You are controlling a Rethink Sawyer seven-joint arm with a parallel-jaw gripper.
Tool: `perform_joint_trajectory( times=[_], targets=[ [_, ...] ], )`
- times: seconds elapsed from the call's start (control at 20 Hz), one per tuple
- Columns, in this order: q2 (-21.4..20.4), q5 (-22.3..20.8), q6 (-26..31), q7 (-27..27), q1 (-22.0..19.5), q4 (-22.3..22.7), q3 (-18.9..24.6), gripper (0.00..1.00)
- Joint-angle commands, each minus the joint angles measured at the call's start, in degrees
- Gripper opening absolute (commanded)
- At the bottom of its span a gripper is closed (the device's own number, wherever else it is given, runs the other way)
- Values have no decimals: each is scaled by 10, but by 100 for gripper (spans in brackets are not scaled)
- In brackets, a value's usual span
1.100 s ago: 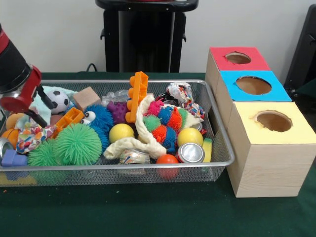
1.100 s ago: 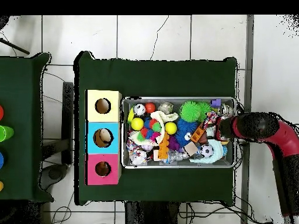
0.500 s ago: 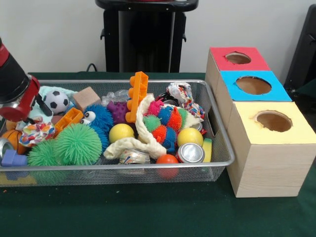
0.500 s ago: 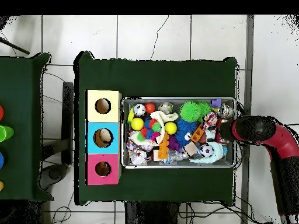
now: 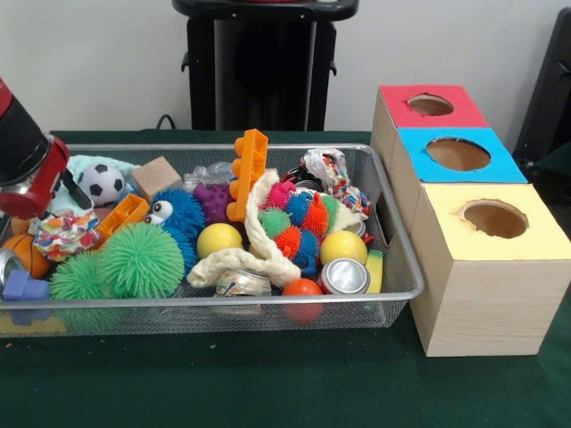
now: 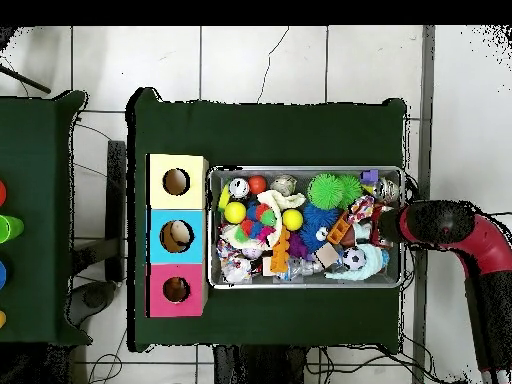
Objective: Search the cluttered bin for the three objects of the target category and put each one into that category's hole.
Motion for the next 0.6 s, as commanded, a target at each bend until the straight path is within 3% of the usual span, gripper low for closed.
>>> perform_joint_trajectory(
  times=[0.05, 0.5, 0.55, 0.6],
  targets=[
    [53, -66, 3, -192, -18, -47, -48, 100],
    [69, -49, 28, -226, -27, -76, -45, 100],
    [69, -46, 27, -226, -28, -77, -45, 0],
    [71, -45, 27, -227, -28, -79, -45, 0]
  ],
)
